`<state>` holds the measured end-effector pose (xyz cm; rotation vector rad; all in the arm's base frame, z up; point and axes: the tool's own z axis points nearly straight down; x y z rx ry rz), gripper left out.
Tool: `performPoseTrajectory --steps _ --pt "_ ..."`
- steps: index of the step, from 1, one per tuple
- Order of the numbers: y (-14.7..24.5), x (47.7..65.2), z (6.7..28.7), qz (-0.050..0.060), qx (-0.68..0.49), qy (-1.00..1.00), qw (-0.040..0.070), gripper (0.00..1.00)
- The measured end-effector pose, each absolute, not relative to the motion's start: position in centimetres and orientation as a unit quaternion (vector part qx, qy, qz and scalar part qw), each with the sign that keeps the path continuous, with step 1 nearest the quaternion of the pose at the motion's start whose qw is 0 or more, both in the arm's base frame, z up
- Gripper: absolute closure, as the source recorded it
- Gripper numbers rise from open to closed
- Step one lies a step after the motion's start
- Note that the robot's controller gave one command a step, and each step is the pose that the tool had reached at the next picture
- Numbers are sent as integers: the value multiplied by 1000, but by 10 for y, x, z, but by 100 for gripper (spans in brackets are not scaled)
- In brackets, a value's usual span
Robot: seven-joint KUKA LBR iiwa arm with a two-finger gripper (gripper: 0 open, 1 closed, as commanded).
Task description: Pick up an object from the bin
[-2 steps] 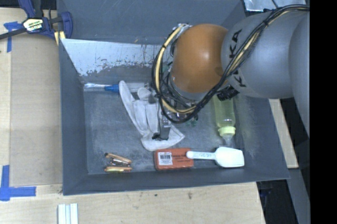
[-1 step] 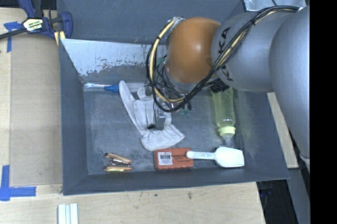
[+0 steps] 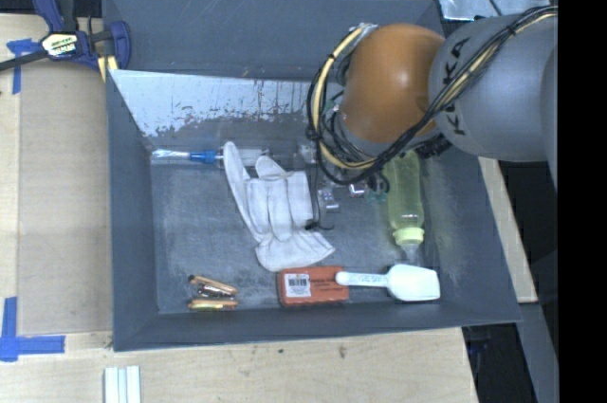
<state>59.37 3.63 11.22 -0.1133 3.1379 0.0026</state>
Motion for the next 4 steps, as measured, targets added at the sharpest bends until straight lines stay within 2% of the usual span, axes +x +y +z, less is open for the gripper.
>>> performPoseTrajectory --steps 1,2,3,4 --pt "21 603 120 -3 -17 1000 3 0" --pt "60 619 92 1 13 1000 5 0" --pt "48 621 123 0 -404 915 4 100" --pt "46 621 127 0 -406 914 4 100"
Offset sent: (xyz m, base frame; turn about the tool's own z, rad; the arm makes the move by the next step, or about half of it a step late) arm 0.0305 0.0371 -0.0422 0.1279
